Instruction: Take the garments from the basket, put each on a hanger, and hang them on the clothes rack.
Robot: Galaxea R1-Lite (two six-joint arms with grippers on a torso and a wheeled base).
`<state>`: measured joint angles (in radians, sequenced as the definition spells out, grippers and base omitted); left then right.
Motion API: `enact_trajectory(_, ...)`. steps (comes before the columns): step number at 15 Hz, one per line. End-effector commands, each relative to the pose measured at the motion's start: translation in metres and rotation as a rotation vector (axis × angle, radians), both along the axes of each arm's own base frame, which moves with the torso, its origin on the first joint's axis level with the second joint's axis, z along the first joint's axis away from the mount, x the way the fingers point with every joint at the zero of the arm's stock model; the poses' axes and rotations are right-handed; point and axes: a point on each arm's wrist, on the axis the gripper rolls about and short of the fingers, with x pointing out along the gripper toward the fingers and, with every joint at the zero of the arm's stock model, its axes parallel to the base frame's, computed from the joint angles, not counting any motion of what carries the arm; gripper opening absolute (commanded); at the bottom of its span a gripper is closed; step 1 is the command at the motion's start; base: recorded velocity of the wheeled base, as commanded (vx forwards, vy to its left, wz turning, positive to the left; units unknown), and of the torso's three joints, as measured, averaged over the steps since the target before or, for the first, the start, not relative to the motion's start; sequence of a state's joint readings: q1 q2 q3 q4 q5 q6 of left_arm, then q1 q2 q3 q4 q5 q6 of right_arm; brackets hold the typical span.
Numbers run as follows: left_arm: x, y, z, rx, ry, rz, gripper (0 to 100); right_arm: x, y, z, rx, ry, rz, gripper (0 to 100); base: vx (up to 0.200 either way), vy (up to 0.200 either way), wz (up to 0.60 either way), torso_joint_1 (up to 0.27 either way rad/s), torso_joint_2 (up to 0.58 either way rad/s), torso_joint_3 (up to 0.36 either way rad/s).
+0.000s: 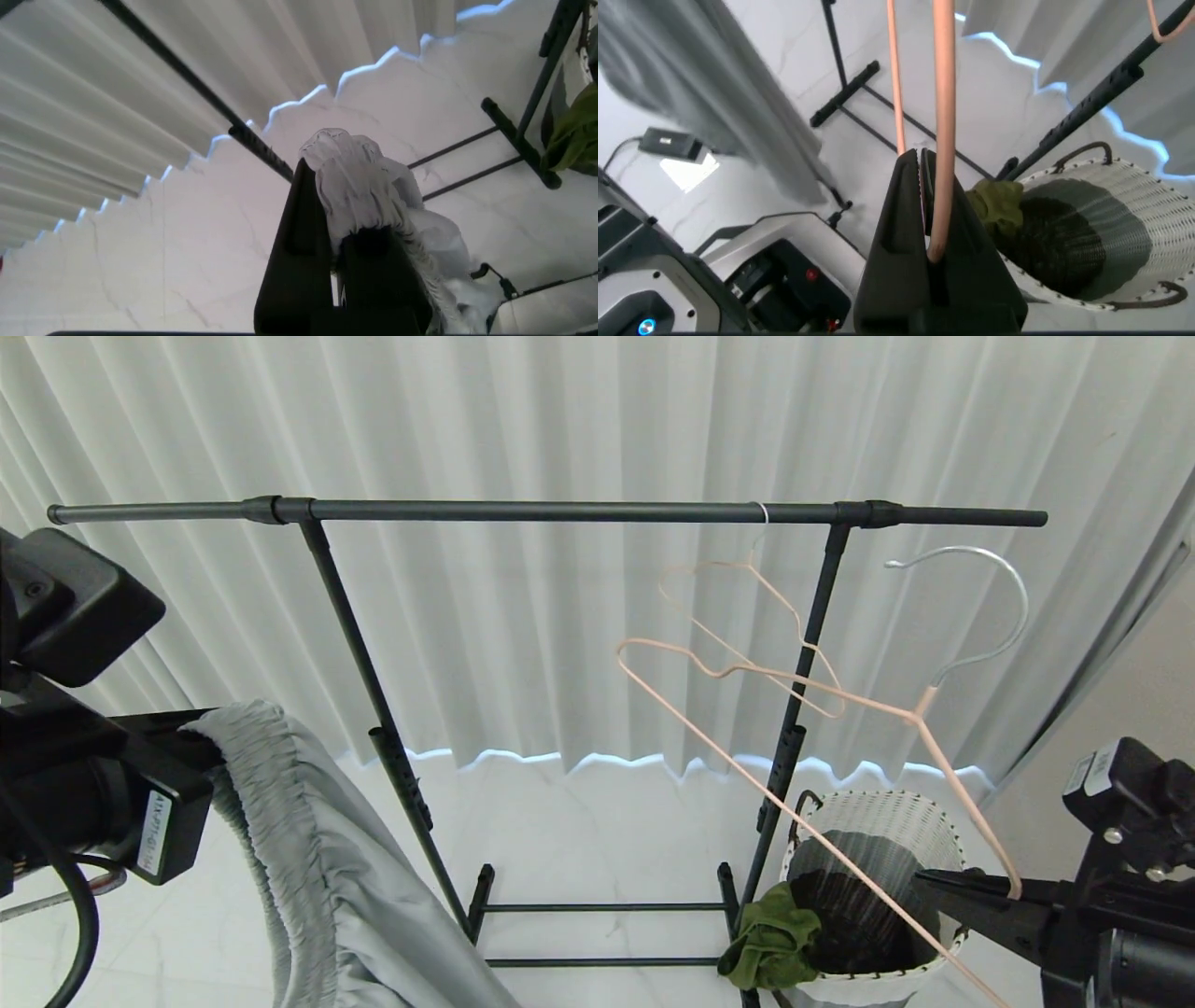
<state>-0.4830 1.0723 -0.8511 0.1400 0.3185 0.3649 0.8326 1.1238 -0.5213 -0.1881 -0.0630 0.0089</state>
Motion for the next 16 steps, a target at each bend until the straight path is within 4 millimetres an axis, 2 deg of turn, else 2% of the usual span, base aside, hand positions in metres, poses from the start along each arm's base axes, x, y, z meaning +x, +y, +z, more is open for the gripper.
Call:
enact_trajectory(1,0.002,-0.001,-0.001,0.004,0.007,0.0,0,0.001,0.001,-0.001,-0.003,0.003,0.0,0,0.0,0.2,0.0,-0.007,0.0,0.002)
enact_trajectory(5,0.007,-0.004,-0.001,0.005,0.012,0.002,0,0.001,0.001,0.0,-0.004,0.003,0.002,0,0.0,0.2,0.0,0.007,0.0,0.0)
enact_trajectory(10,0.024,-0.013,-0.007,0.015,0.019,-0.001,0,-0.005,0.006,-0.001,-0.001,0.01,0.05,0,0.0,0.0,0.0,0.0,0.0,0.0)
enact_trajectory(13,0.048,-0.024,-0.004,0.061,0.023,0.086,0,-0.02,0.015,-0.007,-0.011,0.027,0.158,0,0.0,0.0,0.0,0.0,0.0,0.0)
enact_trajectory(16,0.078,-0.048,0.01,0.027,0.002,0.127,0,-0.035,0.027,-0.009,-0.007,0.06,0.268,0,0.0,0.0,0.0,0.0,0.0,0.0)
